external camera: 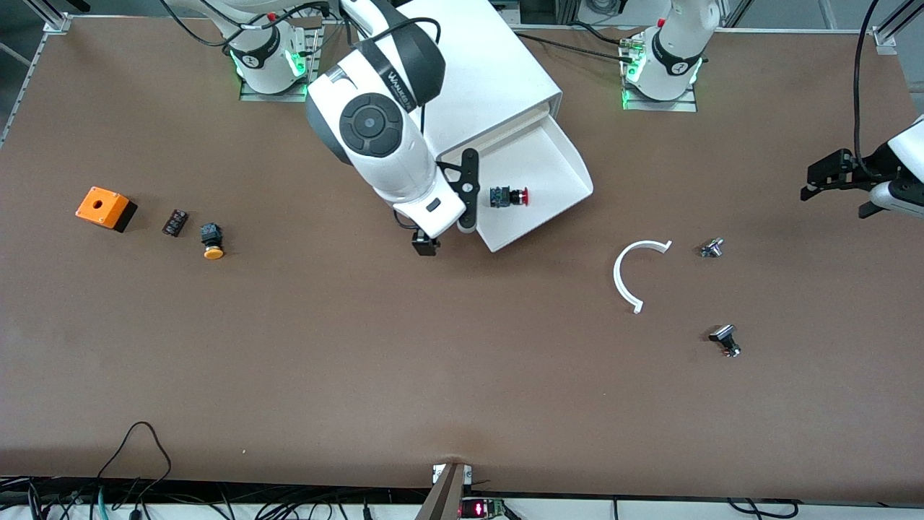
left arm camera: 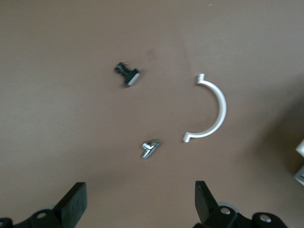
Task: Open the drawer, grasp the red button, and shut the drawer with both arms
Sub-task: 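Retract the left gripper while the right gripper reaches into the drawer, then lower the right gripper over the red button in the drawer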
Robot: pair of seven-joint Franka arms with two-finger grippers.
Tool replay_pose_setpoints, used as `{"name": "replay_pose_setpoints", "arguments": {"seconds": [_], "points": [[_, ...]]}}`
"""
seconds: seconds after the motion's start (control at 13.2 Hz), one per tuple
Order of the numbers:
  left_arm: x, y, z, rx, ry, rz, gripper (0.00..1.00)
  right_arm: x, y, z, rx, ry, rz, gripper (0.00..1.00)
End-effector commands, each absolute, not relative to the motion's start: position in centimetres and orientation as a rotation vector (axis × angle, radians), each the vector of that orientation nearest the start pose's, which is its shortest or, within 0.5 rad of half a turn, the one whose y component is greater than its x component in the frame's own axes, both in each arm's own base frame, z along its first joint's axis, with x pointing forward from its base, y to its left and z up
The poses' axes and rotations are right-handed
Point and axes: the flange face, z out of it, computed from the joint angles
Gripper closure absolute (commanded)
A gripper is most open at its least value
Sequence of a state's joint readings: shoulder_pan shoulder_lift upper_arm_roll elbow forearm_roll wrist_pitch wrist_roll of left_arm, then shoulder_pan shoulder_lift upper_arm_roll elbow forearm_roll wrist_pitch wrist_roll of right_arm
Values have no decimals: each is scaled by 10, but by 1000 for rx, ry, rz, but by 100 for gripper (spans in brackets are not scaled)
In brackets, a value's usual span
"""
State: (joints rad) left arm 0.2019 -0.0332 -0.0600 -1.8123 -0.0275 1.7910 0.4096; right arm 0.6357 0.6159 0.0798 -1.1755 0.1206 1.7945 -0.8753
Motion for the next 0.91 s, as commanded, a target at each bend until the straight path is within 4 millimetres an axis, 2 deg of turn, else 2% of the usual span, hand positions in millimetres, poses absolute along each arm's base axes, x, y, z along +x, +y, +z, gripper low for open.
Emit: {"name": "replay_pose_setpoints", "arguments": {"seconds": [0.0, 0.15, 0.3, 0.45, 0.6, 0.83], "points": [[550, 55, 555, -3060, 302, -5, 0, 534, 507, 437, -2058, -2147, -25, 0], [552, 35, 555, -3025, 215, -2, 0, 526, 526, 413, -2071, -2145, 3, 0], [552, 34, 554, -3024, 199, -1, 0, 517, 545, 405, -2078, -2170, -7, 0], [551, 33, 554, -3034, 135, -3, 0, 509, 559, 397, -2145, -2109, -31, 0], [551, 32, 554, -3043, 84, -6, 0, 505, 571, 385, -2139, -2115, -66, 0], [552, 32, 552, -3048, 85, -4, 0, 482, 591, 379, -2172, -2172, -57, 0]]}}
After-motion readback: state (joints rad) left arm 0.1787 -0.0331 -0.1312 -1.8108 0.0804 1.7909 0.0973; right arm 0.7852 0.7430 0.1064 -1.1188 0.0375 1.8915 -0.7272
